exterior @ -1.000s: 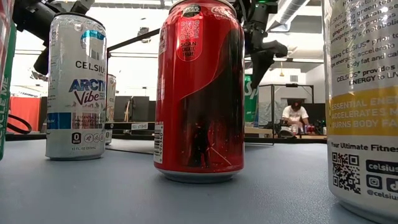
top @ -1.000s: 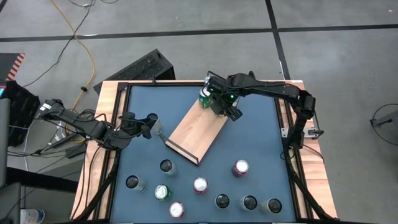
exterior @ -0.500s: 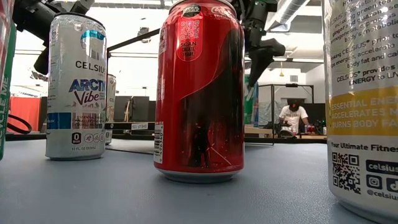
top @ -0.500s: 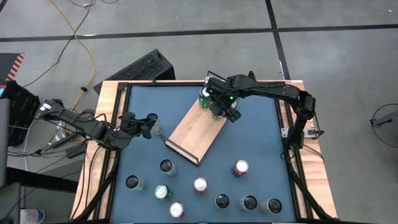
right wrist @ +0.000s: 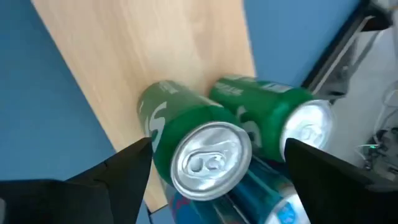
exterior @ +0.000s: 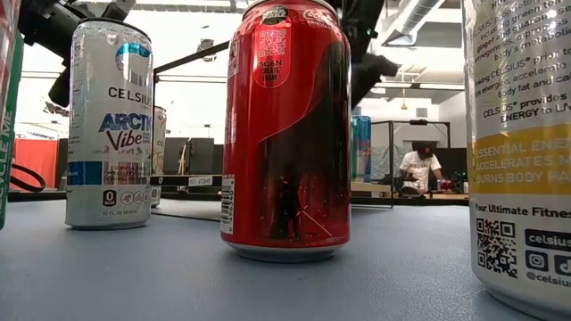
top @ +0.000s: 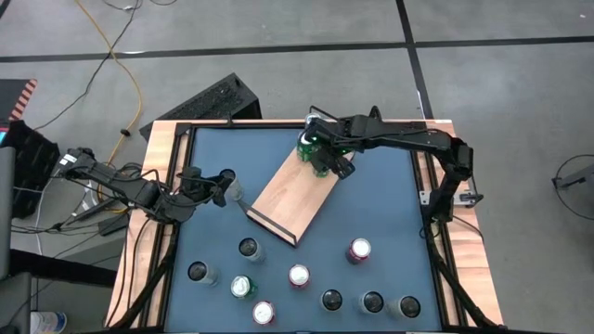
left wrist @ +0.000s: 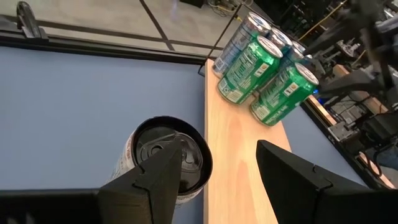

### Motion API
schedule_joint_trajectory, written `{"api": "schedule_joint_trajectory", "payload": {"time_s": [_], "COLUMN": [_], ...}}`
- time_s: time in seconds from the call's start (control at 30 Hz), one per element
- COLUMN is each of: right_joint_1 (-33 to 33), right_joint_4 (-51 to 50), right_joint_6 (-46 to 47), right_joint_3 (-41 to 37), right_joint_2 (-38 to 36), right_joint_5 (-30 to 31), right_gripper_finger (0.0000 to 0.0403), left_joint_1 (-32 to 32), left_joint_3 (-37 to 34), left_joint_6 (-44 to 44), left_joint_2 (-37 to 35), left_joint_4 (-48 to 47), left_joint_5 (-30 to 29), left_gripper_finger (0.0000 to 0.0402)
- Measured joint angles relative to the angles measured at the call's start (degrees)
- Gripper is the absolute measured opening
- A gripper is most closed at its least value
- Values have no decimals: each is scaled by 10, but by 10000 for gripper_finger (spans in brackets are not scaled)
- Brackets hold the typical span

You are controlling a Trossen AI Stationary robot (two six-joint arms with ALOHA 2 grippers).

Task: Place canned beverage on shelf
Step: Put right green soda can on the shelf aligned with the other green soda can

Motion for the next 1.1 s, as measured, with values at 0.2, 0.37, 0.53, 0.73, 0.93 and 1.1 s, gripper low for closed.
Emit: {"api": "schedule_joint_trajectory", "payload": {"time_s": [0.2,0.37,0.53,0.73,0.93,1.1], "right_joint_1": [11,-2,-27,-42,-37,-46], "right_joint_4": [-53,-96,-67,-59,-8,12], "right_joint_6": [62,138,161,162,165,162], "right_joint_3": [25,17,-22,-66,-101,-119], "right_joint_2": [-26,-68,-87,-83,-79,-78], "right_joint_5": [-18,-177,-190,-222,-222,-221], "right_gripper_finger": [332,277,156,12,12,3], "left_joint_1": [0,0,0,0,0,0], "left_joint_3": [0,0,0,0,0,0], "left_joint_6": [-5,-10,-11,-24,-25,-33], "left_joint_2": [0,0,0,0,0,0], "left_joint_4": [0,-1,-4,-4,-4,-5], "left_joint_5": [0,0,-11,-11,-13,-13], "left_gripper_finger": [194,194,194,194,194,194]}}
